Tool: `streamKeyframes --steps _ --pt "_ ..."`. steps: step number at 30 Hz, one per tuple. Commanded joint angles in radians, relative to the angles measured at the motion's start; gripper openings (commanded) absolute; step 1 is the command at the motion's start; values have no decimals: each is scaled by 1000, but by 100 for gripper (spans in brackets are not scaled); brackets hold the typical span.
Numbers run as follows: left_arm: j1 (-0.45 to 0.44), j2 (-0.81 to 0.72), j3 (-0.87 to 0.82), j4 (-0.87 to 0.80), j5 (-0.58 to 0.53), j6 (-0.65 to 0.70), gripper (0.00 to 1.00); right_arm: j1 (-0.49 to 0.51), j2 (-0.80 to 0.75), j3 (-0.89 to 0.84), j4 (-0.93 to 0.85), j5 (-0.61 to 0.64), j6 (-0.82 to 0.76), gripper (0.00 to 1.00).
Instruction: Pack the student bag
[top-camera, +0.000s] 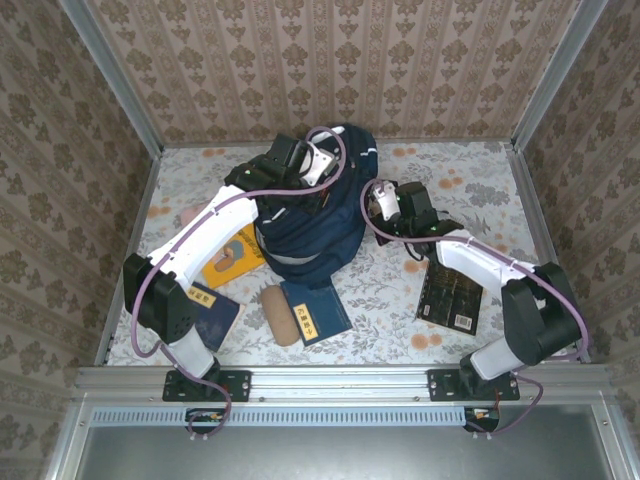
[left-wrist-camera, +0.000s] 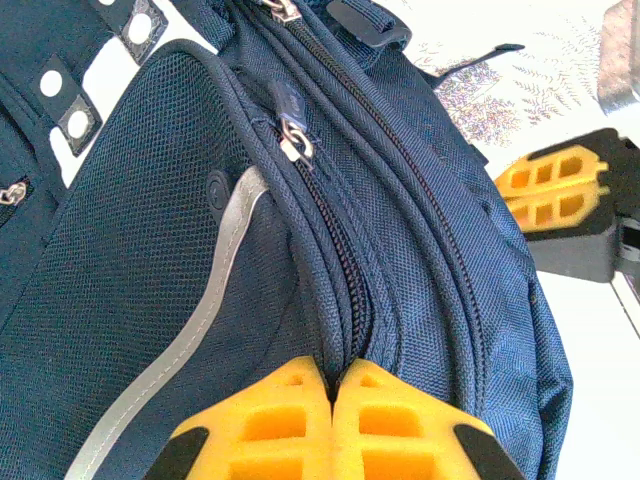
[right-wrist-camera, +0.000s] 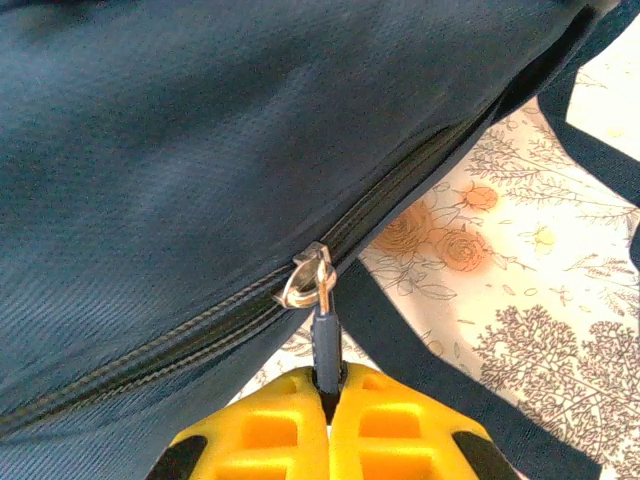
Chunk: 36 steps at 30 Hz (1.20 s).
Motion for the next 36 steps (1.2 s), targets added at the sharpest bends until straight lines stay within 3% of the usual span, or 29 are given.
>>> streamKeyframes --steps 1,8,13,15,20,28,33,36 --pt "-7 -42 27 0 8 16 0 -26 46 78 -9 32 28 0" --pt "-6 -43 33 -6 -8 14 0 -78 145 168 -18 44 68 0" --pt "-4 -26 62 -15 -20 9 0 -113 186 214 -32 131 121 2" --pt "-5 0 102 -26 -14 5 0 -114 189 230 -30 126 135 23" --pt "8 121 231 -14 25 -32 0 -108 92 163 76 65 206 59" --pt "16 379 575 11 124 -82 0 -105 -157 25 23 202 327 60" --pt "-44 570 860 -90 110 -43 0 -108 -358 -92 -52 263 438 57" --pt "-75 633 932 -85 116 -43 0 -107 -448 -138 -98 321 485 54"
